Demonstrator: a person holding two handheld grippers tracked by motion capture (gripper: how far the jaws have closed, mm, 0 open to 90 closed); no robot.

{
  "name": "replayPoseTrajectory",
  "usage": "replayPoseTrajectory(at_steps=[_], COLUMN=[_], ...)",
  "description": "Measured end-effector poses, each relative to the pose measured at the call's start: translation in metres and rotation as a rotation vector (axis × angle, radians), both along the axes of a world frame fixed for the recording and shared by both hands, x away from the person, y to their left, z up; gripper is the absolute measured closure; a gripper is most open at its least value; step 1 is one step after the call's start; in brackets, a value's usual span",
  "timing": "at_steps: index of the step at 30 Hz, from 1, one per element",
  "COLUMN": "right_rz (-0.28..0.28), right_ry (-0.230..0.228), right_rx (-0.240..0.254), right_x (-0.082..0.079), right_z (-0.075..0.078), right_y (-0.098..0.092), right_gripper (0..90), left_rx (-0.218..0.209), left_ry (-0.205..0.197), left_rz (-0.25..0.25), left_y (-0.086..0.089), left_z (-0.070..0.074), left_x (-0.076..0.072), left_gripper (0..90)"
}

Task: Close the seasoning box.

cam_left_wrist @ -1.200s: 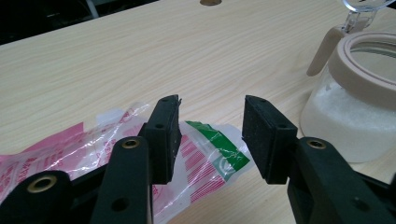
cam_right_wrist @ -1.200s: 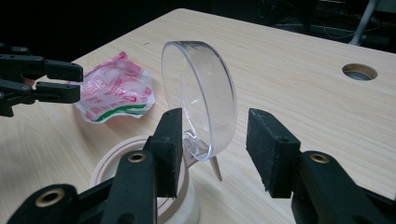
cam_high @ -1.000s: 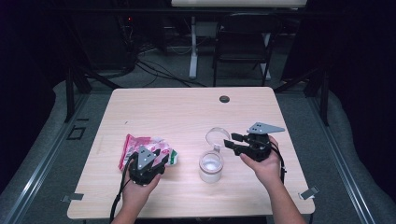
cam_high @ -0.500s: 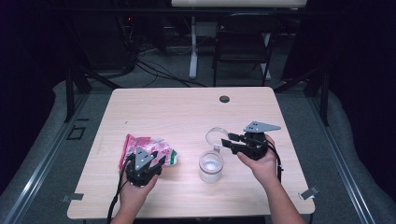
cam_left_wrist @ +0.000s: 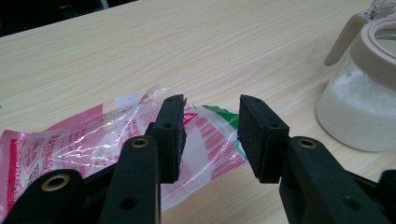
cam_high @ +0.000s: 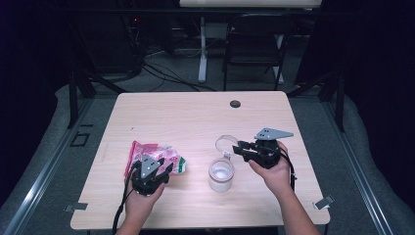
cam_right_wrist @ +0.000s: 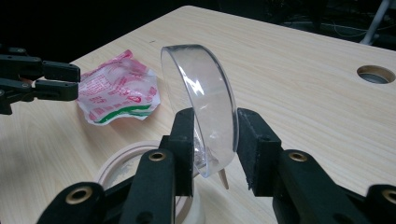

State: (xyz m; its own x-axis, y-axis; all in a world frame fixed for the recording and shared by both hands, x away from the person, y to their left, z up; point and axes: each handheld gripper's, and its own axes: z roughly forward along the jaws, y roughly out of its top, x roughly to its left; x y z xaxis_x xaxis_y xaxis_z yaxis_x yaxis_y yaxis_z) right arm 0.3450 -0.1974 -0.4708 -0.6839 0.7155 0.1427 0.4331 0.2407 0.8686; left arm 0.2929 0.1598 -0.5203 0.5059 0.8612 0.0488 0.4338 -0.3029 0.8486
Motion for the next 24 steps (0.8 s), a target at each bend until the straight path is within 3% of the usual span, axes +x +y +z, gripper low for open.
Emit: replayPoseTrajectory(at_steps=[15,24], right_rz=[0.018,0.061], right_ry=[-0.032,-0.052], right_rx=[-0.045,-0.079], right_x=[-0.007,-0.014], right_z=[0.003,0.005], right_y=[0.005,0.009], right_gripper=[67.5,62.6], left_rx=[-0.004,-0.004], left_ry=[-0.002,-0.001], left_rz=[-0.009,-0.028], left_y=[-0.002,-0.007], left_z=[0.0,0.0], left_x=[0.001,0.005], left_gripper=[61.1,60.7])
